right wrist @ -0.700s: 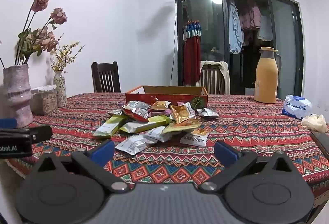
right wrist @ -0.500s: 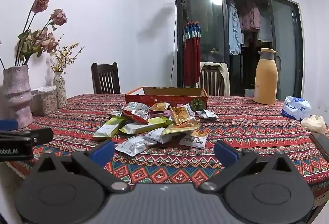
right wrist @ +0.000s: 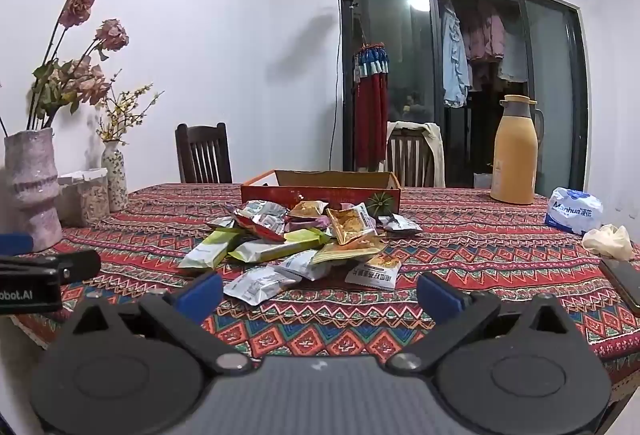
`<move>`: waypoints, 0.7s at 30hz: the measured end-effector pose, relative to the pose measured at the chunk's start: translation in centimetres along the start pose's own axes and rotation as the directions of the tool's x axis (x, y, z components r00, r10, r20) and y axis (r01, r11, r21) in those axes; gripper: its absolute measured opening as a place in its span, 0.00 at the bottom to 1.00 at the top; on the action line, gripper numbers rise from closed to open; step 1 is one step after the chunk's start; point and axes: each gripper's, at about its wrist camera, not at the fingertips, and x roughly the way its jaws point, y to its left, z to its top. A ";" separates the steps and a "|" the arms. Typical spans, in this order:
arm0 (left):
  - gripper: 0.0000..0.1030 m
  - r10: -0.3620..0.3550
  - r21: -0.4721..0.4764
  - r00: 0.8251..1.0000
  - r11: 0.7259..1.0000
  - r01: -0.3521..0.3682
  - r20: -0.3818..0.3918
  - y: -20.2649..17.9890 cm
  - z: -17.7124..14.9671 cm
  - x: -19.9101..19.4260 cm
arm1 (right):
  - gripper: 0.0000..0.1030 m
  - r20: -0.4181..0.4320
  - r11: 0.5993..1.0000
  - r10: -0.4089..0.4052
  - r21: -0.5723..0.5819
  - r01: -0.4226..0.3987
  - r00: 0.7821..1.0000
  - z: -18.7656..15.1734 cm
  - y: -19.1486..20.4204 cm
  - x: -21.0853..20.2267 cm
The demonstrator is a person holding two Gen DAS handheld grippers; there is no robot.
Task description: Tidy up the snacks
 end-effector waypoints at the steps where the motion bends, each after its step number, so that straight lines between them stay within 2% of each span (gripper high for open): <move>1: 1.00 0.000 0.000 1.000 1.000 0.000 0.000 0.0 0.0 0.0 | 1.00 -0.001 1.000 -0.001 0.000 0.001 1.000 0.0 0.0 0.1; 21: 1.00 0.007 -0.003 1.000 1.000 -0.007 -0.001 0.0 0.0 0.0 | 1.00 0.004 1.000 0.001 0.005 -0.001 1.000 0.0 -0.3 0.0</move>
